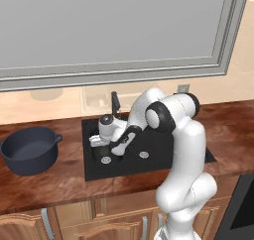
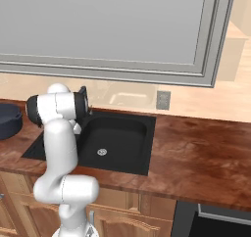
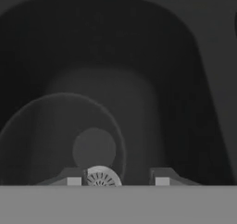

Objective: Place the glass cup in the left basin and the pot in the right basin of the sink.

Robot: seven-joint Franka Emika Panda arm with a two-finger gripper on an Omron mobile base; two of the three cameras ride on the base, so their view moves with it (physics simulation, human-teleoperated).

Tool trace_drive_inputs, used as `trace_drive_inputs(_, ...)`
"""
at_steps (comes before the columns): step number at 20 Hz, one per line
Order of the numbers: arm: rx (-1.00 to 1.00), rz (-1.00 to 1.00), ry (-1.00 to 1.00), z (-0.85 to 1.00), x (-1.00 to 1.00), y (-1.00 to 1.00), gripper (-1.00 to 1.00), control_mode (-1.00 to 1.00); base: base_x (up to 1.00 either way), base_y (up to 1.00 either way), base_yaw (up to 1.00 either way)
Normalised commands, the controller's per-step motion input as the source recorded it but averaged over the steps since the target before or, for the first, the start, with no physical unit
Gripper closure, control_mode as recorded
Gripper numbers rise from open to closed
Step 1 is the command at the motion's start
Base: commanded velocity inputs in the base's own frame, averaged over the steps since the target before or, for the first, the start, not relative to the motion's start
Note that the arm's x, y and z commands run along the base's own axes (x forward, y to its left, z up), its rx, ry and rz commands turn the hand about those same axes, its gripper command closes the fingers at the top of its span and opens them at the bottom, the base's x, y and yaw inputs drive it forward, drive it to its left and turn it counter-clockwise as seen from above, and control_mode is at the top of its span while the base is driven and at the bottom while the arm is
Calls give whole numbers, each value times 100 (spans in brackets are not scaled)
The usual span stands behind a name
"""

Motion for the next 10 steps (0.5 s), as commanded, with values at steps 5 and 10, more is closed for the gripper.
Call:
trace_drive_inputs(5, 0, 0, 0, -4, 0, 0, -100, -100, 0, 0, 0)
trace_drive_inputs(10, 0, 0, -1, 7, 0, 0, -100, -100, 0, 0, 0)
